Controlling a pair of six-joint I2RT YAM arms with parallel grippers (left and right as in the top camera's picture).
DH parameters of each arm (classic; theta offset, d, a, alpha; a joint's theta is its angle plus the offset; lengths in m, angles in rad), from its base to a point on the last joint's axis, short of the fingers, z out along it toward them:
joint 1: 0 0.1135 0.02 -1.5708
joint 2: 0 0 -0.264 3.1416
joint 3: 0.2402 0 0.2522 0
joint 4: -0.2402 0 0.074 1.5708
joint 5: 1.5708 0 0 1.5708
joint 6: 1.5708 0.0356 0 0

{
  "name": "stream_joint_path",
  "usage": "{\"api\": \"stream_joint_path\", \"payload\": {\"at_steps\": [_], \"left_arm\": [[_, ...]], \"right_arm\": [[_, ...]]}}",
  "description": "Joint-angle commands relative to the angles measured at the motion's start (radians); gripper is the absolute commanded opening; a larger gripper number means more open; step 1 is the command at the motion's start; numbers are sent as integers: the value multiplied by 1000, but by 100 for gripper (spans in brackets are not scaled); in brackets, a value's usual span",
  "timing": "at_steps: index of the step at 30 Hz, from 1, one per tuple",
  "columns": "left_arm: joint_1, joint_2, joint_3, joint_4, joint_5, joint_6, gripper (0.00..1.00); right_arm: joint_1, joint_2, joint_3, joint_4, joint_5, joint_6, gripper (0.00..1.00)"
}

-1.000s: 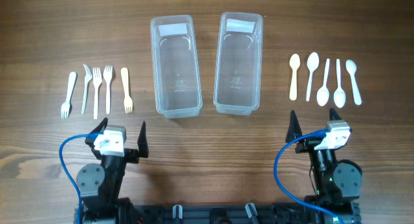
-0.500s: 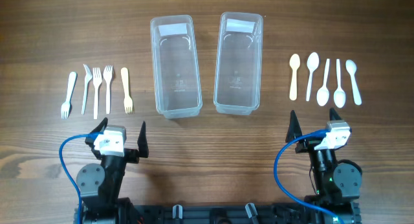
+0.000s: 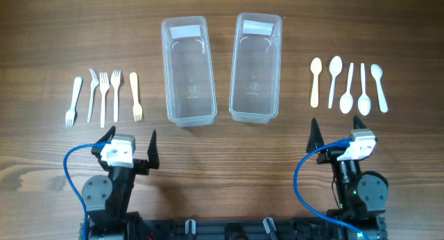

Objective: Pack container

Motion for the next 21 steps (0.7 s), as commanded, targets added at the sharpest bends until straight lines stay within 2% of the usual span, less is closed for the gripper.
{"api": "stream_joint_path", "payload": {"at_steps": [1, 21], "left_arm": [[-5, -11, -13, 3, 19, 23, 100], [-5, -11, -13, 3, 19, 23, 100]], "right_arm": [[-5, -5, -12, 5, -15, -10, 100], [-5, -5, -12, 5, -39, -7, 100]]}}
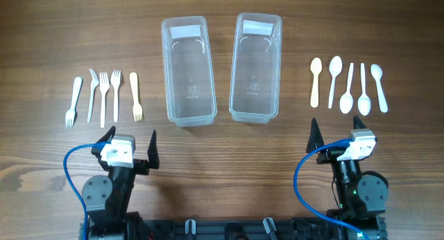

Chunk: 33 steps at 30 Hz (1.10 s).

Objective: Pack container

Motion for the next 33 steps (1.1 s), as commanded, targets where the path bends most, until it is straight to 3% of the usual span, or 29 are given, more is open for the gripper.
{"api": "stream_joint_path", "payload": {"at_steps": [1, 6, 13, 18, 27, 33], "left_arm": [[-5, -11, -13, 3, 19, 23, 100], [-5, -11, -13, 3, 19, 23, 100], [-5, -11, -13, 3, 19, 23, 100], [-5, -11, -13, 3, 20, 23, 100], [-5, -11, -13, 3, 20, 23, 100], [-5, -11, -13, 3, 20, 23, 100]], "right_arm": [[-5, -5, -12, 5, -55, -6, 100], [-5, -3, -11, 7, -100, 76, 100], [-5, 108, 74, 3, 21, 93, 100], [-5, 418, 320, -35, 51, 90, 100], [-5, 1078, 971, -410, 16, 66, 100], [-5, 1310, 1190, -536, 21, -115, 100]]}}
